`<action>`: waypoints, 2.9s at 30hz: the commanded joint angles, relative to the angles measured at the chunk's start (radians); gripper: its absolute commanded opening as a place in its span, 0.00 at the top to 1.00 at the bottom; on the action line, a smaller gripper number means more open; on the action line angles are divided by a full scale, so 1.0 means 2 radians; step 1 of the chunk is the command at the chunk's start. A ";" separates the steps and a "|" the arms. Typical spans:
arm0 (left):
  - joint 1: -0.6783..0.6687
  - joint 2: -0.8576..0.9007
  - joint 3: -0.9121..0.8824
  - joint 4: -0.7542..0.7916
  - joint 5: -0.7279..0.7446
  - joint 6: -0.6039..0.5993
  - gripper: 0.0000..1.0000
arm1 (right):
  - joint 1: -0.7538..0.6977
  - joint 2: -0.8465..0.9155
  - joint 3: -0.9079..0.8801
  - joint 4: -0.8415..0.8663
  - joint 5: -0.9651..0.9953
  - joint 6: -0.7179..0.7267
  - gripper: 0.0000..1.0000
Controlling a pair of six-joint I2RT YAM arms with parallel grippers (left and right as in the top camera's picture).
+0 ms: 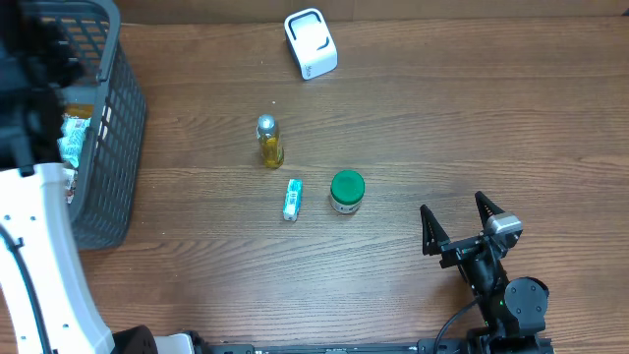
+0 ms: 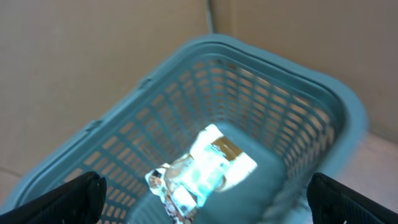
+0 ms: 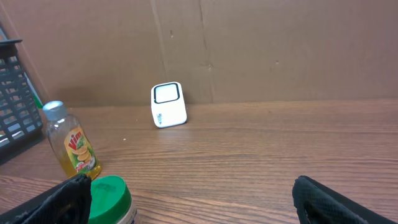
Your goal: Scan the item barcode
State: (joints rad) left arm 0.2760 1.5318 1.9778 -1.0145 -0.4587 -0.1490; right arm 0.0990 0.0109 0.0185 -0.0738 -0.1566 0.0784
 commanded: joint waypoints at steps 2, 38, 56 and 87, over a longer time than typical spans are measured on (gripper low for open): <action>0.057 0.005 0.011 0.013 0.047 0.007 0.00 | -0.002 -0.004 -0.005 0.002 0.003 0.000 0.00; 0.136 0.298 0.010 -0.045 0.161 0.073 0.03 | -0.002 -0.004 -0.005 0.002 0.003 0.000 0.00; 0.171 0.328 0.004 -0.053 0.204 0.058 0.11 | -0.002 -0.004 -0.005 0.002 0.003 0.000 0.00; 0.176 0.328 -0.064 0.006 0.204 0.036 0.81 | -0.002 -0.004 -0.005 0.002 0.003 0.000 0.00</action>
State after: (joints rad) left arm 0.6170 2.1773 1.8603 -0.9985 -0.0437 -0.0757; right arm 0.0986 0.0109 0.0185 -0.0742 -0.1566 0.0780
